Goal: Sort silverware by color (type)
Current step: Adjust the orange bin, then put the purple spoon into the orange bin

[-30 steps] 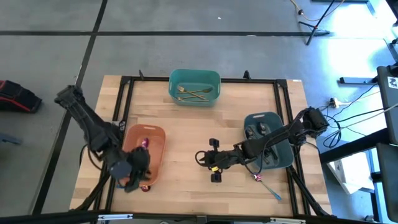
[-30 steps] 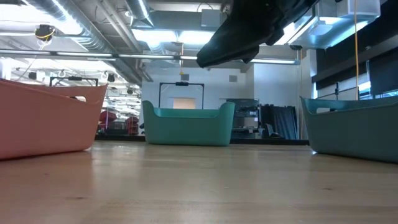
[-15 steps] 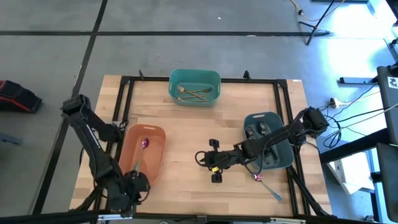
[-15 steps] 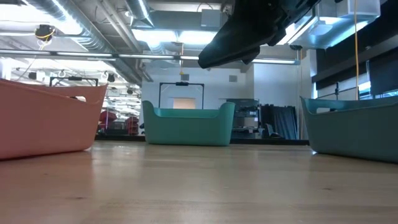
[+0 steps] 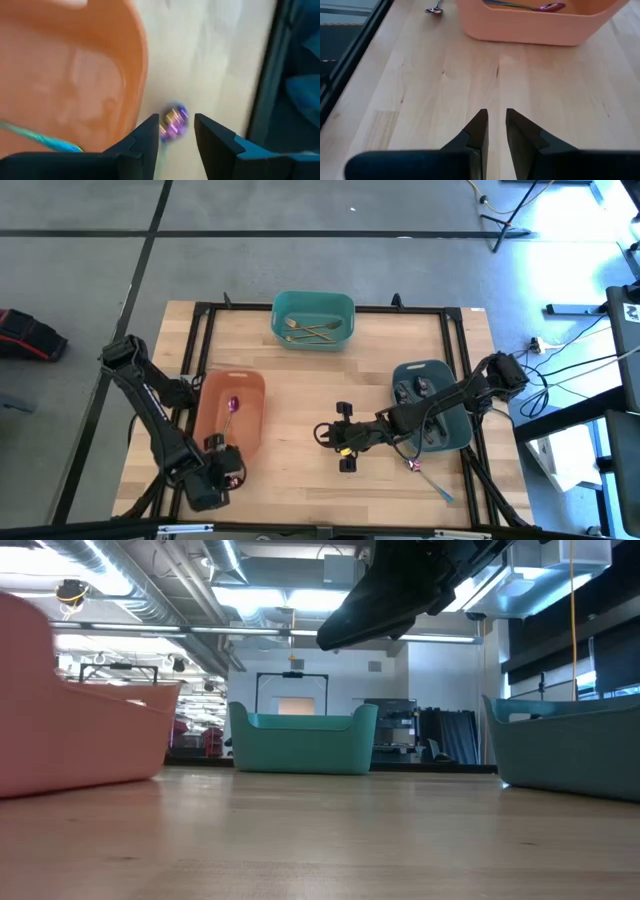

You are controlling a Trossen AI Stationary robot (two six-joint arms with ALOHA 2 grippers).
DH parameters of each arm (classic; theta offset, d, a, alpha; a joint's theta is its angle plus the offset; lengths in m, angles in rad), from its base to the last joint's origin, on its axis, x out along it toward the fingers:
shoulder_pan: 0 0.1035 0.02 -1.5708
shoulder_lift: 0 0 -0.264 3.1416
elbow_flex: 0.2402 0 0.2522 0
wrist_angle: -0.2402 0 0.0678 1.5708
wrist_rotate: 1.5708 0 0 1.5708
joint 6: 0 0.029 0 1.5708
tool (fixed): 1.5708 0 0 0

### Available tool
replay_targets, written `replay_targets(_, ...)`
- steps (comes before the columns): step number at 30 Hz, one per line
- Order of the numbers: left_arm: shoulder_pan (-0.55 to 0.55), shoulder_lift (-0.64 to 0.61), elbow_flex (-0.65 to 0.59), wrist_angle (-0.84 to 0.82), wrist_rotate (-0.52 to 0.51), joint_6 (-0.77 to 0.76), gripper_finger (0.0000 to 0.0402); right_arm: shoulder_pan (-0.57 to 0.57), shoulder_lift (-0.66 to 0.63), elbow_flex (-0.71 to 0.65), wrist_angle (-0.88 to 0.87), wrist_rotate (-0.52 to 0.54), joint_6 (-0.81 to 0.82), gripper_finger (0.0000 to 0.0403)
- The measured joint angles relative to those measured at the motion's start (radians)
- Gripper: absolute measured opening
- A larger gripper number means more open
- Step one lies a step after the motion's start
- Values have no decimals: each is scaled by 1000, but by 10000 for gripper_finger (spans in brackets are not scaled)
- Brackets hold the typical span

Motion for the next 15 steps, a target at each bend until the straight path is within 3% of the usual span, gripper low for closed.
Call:
replay_targets(4,20,0,1,-43,-74,52,121,0,0,0,3,7,0,60)
replay_targets(11,-18,0,1,62,39,44,121,0,0,0,2,6,-1,60)
replay_targets(15,-77,13,1,133,35,37,121,0,0,0,-2,6,0,60)
